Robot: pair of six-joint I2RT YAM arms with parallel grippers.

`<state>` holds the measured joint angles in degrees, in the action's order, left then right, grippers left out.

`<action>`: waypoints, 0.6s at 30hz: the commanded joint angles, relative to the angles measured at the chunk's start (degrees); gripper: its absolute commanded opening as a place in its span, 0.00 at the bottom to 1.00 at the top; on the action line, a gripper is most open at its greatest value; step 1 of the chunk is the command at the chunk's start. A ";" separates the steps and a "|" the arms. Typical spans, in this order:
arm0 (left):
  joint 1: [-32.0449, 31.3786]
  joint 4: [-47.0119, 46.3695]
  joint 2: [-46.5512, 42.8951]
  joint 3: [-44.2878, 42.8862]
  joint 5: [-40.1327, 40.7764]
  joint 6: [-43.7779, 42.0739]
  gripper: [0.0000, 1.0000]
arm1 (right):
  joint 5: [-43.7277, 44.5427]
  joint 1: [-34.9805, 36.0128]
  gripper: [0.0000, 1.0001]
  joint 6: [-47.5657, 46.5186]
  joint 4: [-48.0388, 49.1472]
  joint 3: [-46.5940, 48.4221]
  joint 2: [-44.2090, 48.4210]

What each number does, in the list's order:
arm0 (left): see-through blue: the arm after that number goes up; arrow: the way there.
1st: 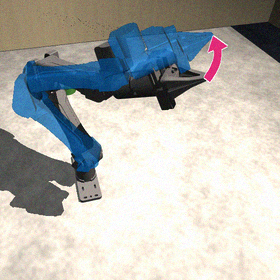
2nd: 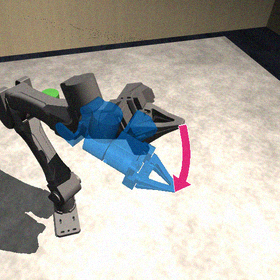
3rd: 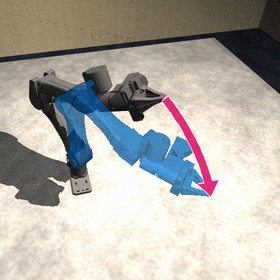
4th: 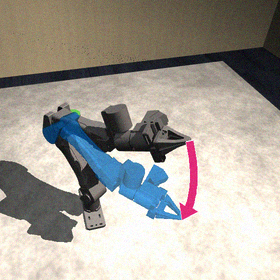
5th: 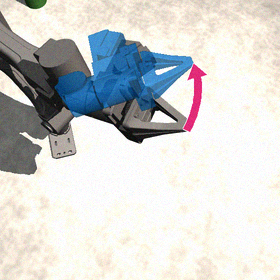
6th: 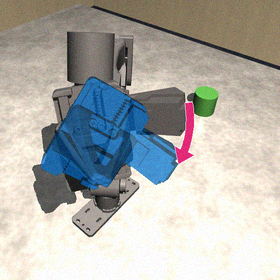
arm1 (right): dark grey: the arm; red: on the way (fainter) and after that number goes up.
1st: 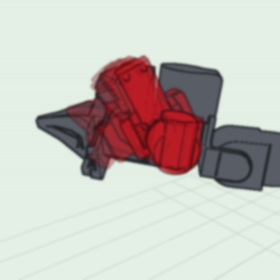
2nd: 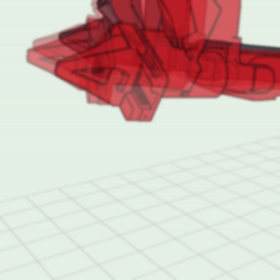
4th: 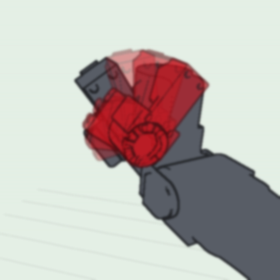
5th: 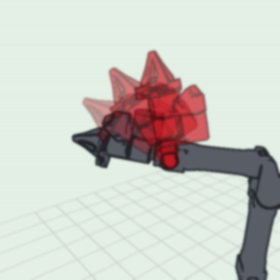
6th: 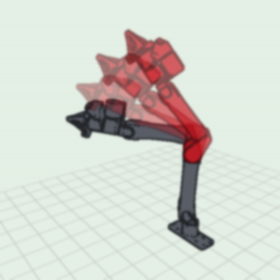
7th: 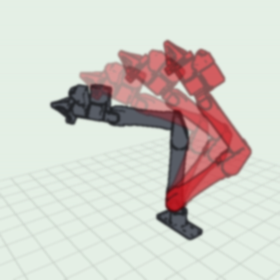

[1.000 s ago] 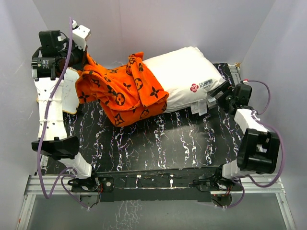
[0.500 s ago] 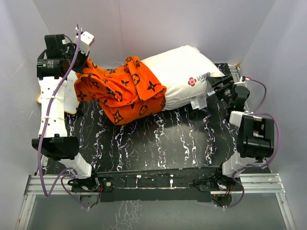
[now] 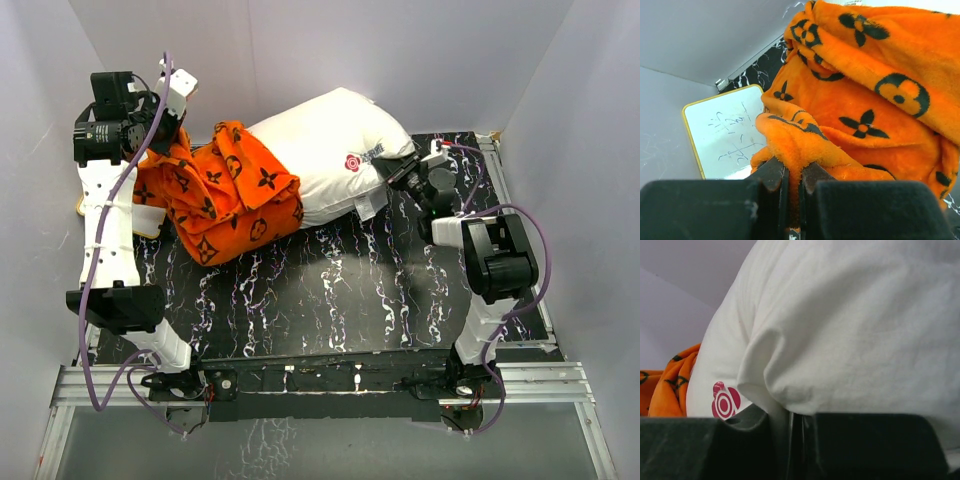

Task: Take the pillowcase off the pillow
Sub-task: Remove the pillow from the pillowcase.

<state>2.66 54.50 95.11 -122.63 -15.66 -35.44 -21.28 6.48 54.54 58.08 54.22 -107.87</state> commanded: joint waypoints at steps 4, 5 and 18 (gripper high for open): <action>-0.11 0.80 -1.59 -7.50 1.35 -3.92 0.00 | 12.56 1.43 0.08 -12.59 -10.71 3.22 10.18; -0.09 0.89 -1.97 -8.23 2.56 -5.06 0.00 | 15.85 1.43 0.08 -15.73 -13.57 3.14 12.10; 12.69 -18.78 -20.10 14.09 19.80 -30.62 0.00 | 42.54 -16.87 0.09 -17.68 -41.34 -8.56 25.34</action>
<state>6.15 48.29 83.53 -114.61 -1.06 -55.02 6.42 0.58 35.31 22.37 49.65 -86.65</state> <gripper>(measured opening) 0.015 0.131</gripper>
